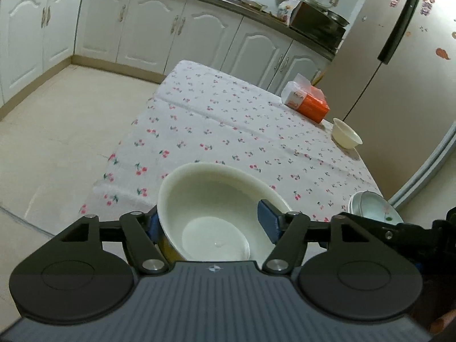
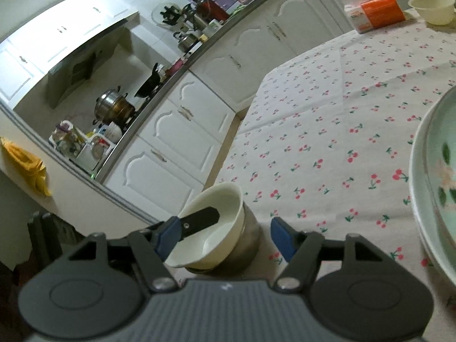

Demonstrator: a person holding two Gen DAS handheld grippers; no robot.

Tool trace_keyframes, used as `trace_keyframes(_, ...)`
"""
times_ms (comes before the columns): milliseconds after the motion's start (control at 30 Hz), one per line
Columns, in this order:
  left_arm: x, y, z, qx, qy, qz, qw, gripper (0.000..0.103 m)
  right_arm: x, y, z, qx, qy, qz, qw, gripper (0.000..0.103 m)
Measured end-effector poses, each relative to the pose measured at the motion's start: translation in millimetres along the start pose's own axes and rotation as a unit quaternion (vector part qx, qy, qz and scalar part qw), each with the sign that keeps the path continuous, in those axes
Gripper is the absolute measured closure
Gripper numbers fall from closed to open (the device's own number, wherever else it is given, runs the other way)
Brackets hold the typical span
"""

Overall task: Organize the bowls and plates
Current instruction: 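Lower the cream bowl into the steel bowl and open both tools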

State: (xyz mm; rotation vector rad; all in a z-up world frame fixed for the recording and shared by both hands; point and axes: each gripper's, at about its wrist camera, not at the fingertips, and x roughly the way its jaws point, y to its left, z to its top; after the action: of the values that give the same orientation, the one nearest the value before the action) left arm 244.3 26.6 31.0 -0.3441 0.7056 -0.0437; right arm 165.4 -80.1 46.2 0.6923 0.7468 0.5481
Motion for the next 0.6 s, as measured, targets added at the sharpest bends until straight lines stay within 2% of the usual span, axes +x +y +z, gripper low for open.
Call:
trace_keyframes(200,-10,5,-1,-0.009,-0.021,-0.003,0.9997,0.018,-6,-9,3,0.015,-0.013,0.0,1.0,0.03)
trace_keyframes(267,-13,7,-1,-0.018,-0.031,-0.001,0.9993,0.011,-7,-12,3,0.019,-0.014,0.001,1.0,0.03)
trace_keyframes(333,-11,12,0,-0.027,-0.033,-0.007,0.9991,0.008,-7,-14,4,0.022,-0.014,0.001,1.0,0.03)
trace_keyframes(567,-11,18,0,-0.044,-0.034,0.013,0.9984,0.009,-7,-16,4,0.027,-0.013,0.002,1.0,0.03)
trace_keyframes(600,-11,19,-1,-0.046,-0.033,0.016,0.9983,0.009,-8,-18,4,0.028,-0.013,0.002,1.0,0.027)
